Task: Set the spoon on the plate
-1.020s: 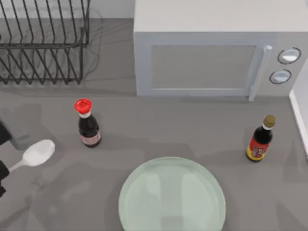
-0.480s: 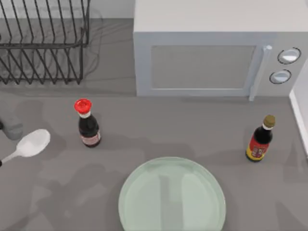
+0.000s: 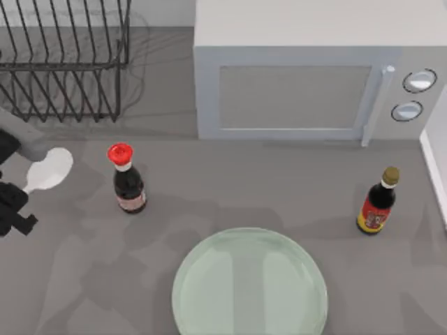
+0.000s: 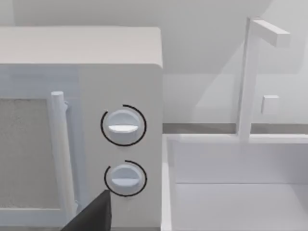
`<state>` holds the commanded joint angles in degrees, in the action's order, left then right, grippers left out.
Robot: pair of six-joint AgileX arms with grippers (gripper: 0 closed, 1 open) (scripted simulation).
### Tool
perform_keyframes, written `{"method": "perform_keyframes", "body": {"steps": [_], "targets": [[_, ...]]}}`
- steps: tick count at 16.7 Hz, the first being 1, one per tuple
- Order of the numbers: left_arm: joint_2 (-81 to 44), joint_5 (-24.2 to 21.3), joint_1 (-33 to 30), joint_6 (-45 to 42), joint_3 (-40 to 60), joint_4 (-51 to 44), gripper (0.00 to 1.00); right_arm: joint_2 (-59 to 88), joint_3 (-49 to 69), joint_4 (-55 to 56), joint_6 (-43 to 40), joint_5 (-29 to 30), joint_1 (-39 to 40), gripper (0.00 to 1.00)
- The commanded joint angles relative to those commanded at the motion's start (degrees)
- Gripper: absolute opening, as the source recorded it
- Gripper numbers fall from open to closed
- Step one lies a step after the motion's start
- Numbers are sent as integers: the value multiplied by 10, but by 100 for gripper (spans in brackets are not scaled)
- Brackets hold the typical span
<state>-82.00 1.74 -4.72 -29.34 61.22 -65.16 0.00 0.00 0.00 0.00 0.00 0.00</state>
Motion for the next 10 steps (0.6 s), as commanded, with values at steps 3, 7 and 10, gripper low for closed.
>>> {"method": "perform_keyframes", "body": {"steps": [3, 7, 10], "targets": [[-23, 10, -47, 174, 26, -10, 0, 0, 0, 0, 0, 0, 0, 100], [-73, 14, -124, 469, 51, -31, 0, 0, 0, 0, 0, 0, 0, 100], [-122, 9, -190, 717, 68, -47, 0, 0, 0, 0, 0, 0, 0, 100]]}}
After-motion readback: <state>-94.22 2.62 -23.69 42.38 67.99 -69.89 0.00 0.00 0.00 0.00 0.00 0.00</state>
